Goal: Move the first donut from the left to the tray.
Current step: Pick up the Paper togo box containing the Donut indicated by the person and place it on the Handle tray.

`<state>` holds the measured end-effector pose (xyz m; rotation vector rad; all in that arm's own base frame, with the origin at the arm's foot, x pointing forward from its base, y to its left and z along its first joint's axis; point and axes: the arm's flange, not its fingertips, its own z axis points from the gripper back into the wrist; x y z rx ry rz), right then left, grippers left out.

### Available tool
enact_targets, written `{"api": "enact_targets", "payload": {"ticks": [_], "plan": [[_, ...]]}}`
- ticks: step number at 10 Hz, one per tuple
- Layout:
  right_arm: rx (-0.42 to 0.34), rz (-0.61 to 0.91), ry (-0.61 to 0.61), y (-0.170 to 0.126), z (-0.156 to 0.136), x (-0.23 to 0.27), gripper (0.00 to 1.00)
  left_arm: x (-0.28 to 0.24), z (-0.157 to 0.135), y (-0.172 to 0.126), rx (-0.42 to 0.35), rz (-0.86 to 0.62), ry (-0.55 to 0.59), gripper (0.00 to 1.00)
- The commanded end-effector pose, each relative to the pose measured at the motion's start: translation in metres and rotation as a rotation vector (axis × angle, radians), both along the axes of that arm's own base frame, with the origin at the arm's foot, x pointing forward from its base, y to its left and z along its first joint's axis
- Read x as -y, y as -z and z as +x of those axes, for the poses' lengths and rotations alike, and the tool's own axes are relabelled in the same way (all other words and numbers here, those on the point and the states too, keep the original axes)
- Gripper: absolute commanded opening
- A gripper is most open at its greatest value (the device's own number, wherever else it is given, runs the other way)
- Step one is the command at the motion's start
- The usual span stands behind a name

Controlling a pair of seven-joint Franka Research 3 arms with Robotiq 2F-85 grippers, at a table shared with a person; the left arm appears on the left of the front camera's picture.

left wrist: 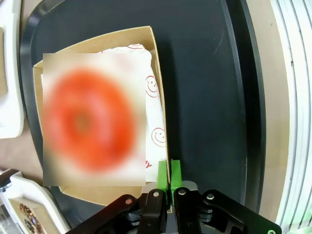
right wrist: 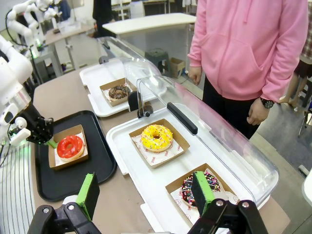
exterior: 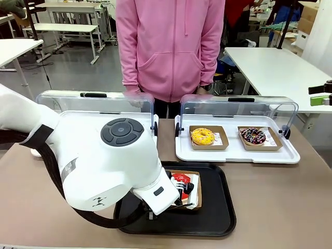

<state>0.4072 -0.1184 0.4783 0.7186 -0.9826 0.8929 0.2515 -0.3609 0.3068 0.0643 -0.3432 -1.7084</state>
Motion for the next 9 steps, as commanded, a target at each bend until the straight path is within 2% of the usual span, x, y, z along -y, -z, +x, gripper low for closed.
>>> {"api": "enact_targets", "payload": {"ticks": [1, 2, 3, 4, 7, 9], "plan": [[0.033, 0.023, -0.002, -0.001, 0.003, -0.001, 1.00, -0.063, -0.043, 0.008, 0.026, 0.002, -0.031, 0.58], [0.033, 0.023, -0.002, -0.001, 0.003, -0.001, 1.00, -0.065, -0.043, 0.001, 0.027, -0.002, -0.037, 1.00], [0.033, 0.023, -0.002, -0.001, 0.003, -0.001, 1.00, -0.065, -0.043, -0.007, 0.022, -0.015, -0.041, 0.62], [0.033, 0.023, -0.002, -0.001, 0.003, -0.001, 1.00, -0.064, -0.044, -0.017, 0.023, -0.011, -0.045, 1.00], [0.033, 0.023, -0.002, -0.001, 0.003, -0.001, 1.00, -0.055, -0.043, -0.053, 0.026, 0.030, -0.057, 1.00], [0.033, 0.023, -0.002, -0.001, 0.003, -0.001, 1.00, -0.049, -0.043, -0.071, -0.011, 0.006, -0.048, 1.00]]}}
